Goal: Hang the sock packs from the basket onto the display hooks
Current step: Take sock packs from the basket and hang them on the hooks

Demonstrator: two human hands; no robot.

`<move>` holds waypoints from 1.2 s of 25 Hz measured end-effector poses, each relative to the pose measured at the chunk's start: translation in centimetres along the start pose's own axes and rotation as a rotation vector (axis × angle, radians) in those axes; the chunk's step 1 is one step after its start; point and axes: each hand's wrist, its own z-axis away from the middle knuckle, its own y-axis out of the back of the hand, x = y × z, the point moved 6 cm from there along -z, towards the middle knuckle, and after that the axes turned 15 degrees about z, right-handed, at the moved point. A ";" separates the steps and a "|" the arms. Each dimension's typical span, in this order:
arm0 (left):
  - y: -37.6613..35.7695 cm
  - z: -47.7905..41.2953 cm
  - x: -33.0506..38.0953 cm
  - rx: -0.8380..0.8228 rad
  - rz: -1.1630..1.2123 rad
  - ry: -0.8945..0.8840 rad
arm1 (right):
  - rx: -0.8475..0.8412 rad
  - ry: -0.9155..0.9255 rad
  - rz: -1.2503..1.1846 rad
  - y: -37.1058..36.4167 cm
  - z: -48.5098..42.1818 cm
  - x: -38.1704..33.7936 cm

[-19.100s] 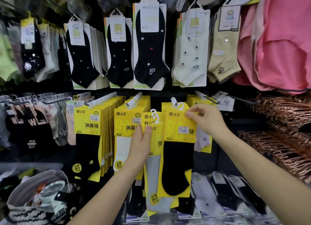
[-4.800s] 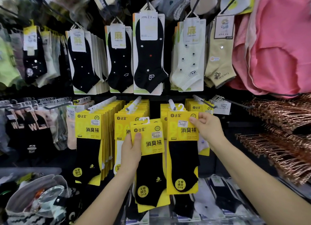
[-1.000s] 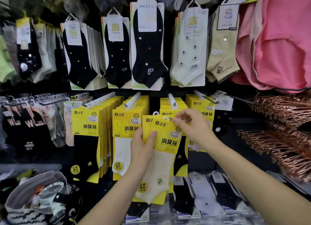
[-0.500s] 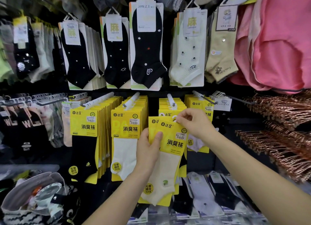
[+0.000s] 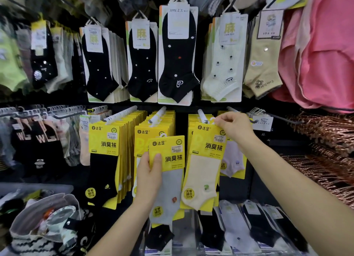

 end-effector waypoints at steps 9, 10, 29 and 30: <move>0.3 0.1 0.9 -0.061 -0.012 0.024 | 0.044 0.113 0.266 -0.4 0.5 -1.4; -0.5 0.3 0.9 -0.087 -0.008 0.030 | 0.107 0.160 0.259 0.2 1.1 -1.8; -9.0 -0.2 -0.8 -0.208 -0.048 0.137 | -0.074 0.216 0.201 0.1 0.7 -1.5; -9.0 -0.6 -1.0 -0.171 -0.055 0.159 | -0.046 0.202 0.189 0.2 0.3 -1.6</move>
